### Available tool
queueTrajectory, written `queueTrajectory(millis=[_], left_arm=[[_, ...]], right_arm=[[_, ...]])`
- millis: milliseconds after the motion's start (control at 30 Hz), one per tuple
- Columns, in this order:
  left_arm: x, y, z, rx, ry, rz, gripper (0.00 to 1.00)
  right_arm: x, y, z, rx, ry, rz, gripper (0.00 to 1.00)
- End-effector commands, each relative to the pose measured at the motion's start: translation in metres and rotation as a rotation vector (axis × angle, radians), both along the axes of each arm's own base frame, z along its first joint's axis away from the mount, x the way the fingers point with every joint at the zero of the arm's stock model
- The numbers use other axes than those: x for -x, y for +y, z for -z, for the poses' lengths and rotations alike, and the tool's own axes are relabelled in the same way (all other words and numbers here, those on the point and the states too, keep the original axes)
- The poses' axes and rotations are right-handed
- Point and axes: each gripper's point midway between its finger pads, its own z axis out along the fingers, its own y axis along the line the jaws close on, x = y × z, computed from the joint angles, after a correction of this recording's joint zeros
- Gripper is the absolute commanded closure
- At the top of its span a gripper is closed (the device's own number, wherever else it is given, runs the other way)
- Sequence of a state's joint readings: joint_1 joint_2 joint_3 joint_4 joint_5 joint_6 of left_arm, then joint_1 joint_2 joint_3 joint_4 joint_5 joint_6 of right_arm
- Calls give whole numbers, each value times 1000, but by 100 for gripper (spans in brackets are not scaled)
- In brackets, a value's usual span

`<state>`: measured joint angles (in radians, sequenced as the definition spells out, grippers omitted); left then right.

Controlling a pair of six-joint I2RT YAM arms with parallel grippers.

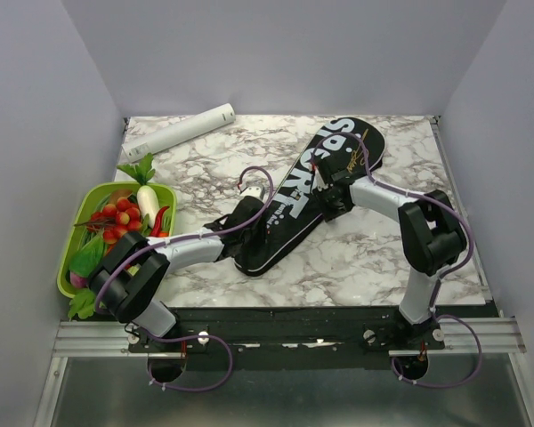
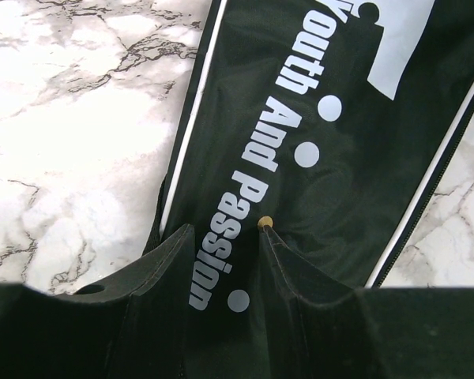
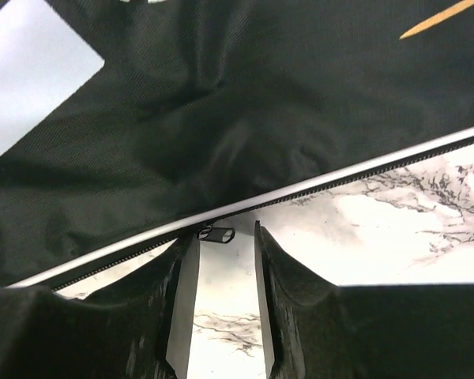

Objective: Pack up the badminton gear

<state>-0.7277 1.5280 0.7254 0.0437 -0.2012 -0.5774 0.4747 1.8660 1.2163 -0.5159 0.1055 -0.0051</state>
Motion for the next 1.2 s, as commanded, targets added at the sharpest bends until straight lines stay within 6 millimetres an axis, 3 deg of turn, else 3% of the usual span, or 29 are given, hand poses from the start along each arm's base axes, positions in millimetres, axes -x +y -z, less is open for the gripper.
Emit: queueTrajectory(millis=[0,133,367,533,633,733,833,1033,1100,1167], left_arm=[[25,31,40,-148,142,-7,55],[24,31,40,-148,142,-9,55],[24,33,39,-150,139,-13,55],[24,31,42,-144,143,-2,55],[24,30,44,-143,142,5,55],[25,27,48,-137,148,21,57],[25,23,52,-125,151,39,59],[27,22,57,-123,160,51,60],[25,18,55,-102,147,56,60],[26,17,55,-94,144,58,60]], right_arm=[[-1,0,13,11,57,-55,60],[5,8,20,-18,102,-87,68],[11,12,30,-33,157,-99,95],[14,11,21,-47,148,-82,99],[22,23,8,-106,135,-90,99],[38,49,-2,-180,143,-138,99],[63,89,-12,-268,172,-185,99],[140,181,-24,-496,275,-377,99],[173,201,-25,-567,337,-412,99],[192,225,-41,-696,372,-435,99]])
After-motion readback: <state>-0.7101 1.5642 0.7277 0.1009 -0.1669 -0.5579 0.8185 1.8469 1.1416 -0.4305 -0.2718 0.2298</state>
